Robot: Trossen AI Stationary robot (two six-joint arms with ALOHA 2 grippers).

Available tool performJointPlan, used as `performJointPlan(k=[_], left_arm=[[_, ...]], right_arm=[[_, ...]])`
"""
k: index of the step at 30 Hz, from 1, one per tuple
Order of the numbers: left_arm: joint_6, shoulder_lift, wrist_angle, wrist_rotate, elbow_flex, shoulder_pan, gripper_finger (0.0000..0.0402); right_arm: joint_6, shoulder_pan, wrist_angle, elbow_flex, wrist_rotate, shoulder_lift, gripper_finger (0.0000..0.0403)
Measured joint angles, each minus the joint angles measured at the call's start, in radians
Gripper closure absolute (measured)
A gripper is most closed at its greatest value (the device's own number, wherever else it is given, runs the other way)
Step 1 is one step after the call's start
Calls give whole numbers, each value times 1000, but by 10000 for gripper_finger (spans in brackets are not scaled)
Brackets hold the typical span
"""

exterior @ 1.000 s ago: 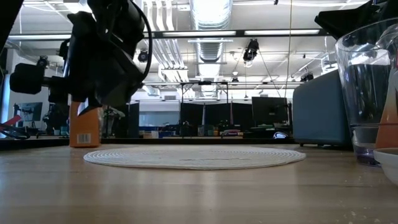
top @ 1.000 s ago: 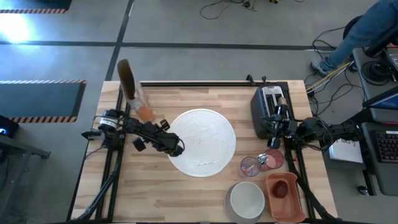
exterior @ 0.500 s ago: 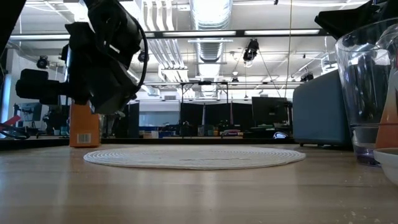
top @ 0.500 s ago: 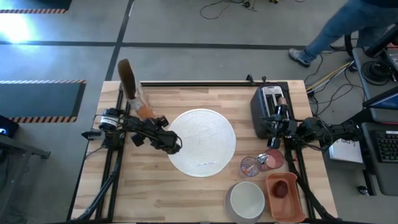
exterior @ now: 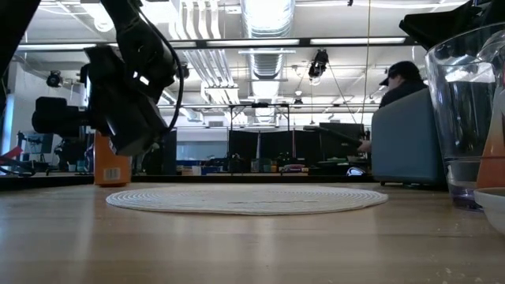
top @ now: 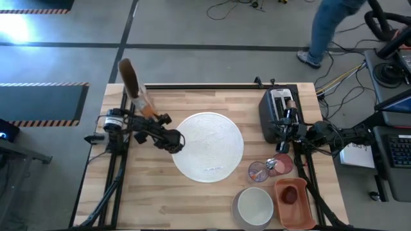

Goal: Arrange a breakfast setting
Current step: Move the cereal to the top left of the table

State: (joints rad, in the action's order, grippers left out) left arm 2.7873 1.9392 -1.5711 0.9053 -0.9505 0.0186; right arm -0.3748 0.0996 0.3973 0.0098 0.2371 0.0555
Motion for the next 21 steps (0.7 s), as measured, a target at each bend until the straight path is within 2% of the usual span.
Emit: performJointPlan(k=[4, 11, 21], left_arm=[[-2, 0, 0, 12, 10, -28, 91], [-1, 0, 0, -60, 49, -34, 91], [17, 0, 0, -70, 129, -45, 91]], right_arm=[[0, 0, 0, 0, 0, 0, 296], [0, 0, 0, 0, 0, 0, 296], [0, 0, 0, 0, 0, 0, 296]])
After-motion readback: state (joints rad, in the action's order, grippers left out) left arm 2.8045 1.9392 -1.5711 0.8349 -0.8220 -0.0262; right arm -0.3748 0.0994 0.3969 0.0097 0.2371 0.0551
